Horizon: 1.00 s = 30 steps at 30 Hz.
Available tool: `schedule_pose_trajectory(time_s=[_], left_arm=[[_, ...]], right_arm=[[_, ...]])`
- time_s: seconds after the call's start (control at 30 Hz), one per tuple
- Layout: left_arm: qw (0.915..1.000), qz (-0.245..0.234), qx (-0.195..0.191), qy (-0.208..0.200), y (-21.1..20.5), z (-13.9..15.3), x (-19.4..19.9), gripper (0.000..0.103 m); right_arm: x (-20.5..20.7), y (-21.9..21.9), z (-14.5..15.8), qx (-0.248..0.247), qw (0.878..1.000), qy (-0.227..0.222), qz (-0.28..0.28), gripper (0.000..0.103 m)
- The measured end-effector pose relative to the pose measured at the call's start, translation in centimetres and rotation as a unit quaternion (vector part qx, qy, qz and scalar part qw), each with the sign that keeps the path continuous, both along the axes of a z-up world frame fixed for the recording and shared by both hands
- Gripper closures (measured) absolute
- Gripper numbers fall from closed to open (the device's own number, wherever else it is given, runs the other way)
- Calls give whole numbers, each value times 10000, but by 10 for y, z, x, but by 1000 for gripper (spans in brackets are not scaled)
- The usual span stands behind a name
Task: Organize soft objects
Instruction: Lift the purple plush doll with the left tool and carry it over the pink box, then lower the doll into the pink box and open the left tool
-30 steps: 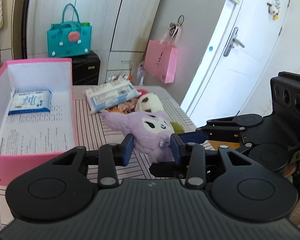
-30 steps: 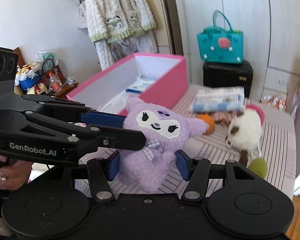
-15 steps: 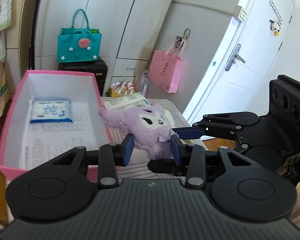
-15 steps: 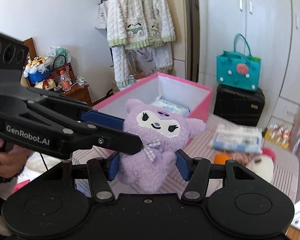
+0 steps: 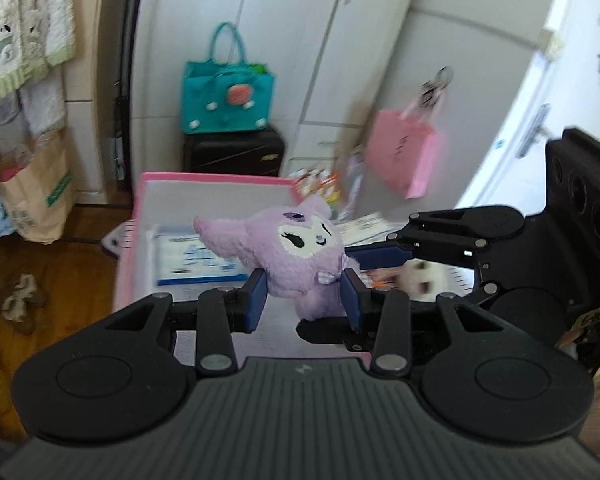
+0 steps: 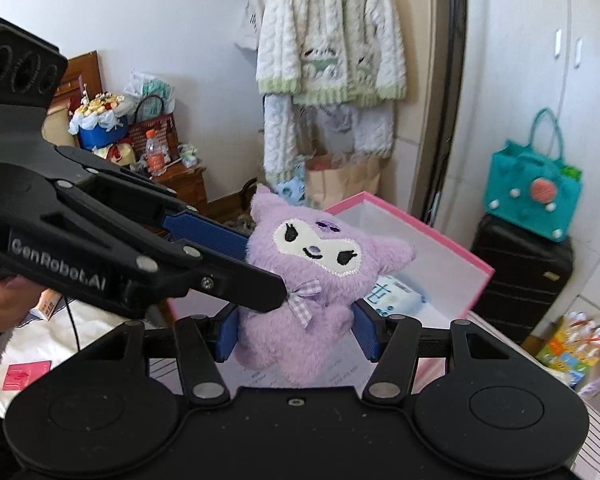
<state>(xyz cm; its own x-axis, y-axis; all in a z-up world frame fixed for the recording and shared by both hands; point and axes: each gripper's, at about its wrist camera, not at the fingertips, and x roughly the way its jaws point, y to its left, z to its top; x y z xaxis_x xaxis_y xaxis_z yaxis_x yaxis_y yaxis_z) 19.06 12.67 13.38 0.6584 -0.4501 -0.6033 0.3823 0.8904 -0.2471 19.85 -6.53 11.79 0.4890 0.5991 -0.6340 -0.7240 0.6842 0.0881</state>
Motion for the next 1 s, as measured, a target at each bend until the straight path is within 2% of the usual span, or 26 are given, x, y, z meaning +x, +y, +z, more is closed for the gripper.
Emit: schedule_pose_trajectory(time_s=[0.13, 0.27, 0.4, 0.57, 0.67, 0.9, 1.0], left_arm=[[9979, 74, 545, 344, 0, -11, 38, 65], [9938, 152, 845, 710, 3, -26, 69, 64], [9903, 215, 908, 1027, 2, -42, 97, 65], [9837, 254, 788, 1599, 6, -65, 125, 65], [9836, 245, 843, 1574, 3, -69, 127, 68], [9824, 456, 945, 1547, 0, -72, 129, 68], [9827, 620, 1146, 1319, -2, -70, 127, 68]], right_arm=[[40, 20, -21, -44, 9992, 387, 103, 40], [64, 35, -44, -64, 9979, 622, 170, 41], [86, 44, -63, -193, 9958, 877, 173, 41], [111, 46, -86, -259, 9878, 1531, 57, 41], [117, 48, -94, -314, 9843, 1737, 32, 41], [125, 51, -101, -332, 9814, 1888, 115, 39], [129, 51, -103, -367, 9801, 1947, 121, 39]])
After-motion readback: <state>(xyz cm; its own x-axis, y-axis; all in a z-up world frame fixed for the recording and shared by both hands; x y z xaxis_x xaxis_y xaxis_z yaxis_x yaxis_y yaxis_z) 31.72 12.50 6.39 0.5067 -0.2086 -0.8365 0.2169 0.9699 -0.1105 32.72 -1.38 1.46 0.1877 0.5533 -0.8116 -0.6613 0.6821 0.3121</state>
